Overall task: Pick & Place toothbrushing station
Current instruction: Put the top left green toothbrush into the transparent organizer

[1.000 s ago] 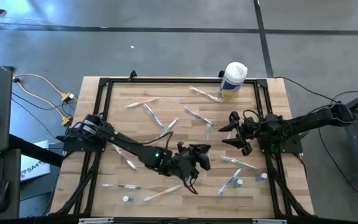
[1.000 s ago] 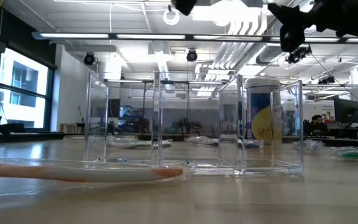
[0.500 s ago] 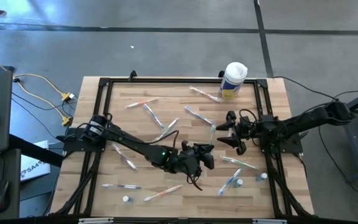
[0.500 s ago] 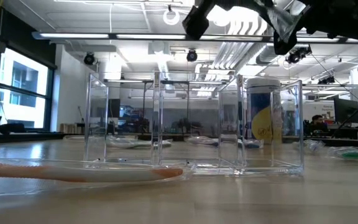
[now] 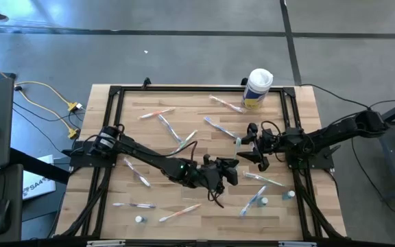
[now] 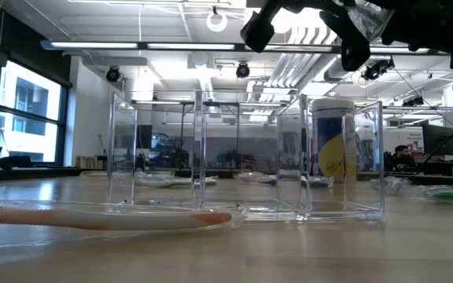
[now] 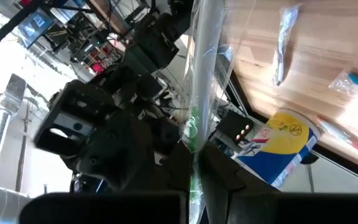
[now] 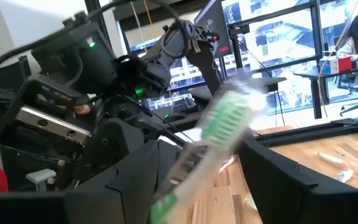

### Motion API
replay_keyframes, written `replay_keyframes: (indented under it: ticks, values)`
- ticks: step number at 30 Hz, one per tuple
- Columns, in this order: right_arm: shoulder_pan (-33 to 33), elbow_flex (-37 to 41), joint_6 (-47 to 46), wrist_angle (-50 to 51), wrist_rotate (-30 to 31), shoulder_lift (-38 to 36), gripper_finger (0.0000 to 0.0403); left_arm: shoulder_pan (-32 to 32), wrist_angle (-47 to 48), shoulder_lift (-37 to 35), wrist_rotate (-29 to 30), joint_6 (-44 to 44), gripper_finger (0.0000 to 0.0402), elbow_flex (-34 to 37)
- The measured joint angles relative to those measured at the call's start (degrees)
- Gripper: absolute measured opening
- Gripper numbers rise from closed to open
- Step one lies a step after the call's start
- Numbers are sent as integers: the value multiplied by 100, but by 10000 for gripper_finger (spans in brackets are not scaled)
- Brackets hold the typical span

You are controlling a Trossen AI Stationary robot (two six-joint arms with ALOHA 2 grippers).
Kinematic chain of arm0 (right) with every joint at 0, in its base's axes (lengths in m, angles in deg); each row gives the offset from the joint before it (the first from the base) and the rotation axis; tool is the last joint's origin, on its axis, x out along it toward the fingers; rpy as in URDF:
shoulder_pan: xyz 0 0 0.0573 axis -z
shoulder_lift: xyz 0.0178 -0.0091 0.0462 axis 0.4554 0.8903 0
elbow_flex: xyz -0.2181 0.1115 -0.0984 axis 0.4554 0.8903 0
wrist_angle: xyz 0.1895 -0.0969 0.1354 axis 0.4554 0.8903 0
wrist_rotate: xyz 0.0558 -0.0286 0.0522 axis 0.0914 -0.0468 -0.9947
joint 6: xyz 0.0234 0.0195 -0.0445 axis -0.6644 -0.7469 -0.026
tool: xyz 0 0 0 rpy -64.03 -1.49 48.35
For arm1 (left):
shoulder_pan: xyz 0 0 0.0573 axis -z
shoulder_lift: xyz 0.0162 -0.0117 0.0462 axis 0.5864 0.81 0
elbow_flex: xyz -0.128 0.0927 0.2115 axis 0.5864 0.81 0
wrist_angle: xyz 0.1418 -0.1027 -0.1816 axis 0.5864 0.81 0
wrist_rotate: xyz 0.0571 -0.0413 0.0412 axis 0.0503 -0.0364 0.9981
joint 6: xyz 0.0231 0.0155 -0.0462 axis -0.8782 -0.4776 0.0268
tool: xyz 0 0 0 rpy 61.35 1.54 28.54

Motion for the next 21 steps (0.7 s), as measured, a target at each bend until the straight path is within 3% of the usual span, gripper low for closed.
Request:
replay_keyframes:
  ticks: [14, 17, 21]
  values:
    - [37, -267, 9, 3, -226, 478, 217, -92, 6, 0, 25, 310, 10, 2]
    - [37, -267, 15, 16, -263, 463, 197, -91, 18, 0, 24, 409, 13, 2]
    - [38, -267, 235, 42, -256, 463, 135, -83, 13, -2, 2, 561, 14, 1]
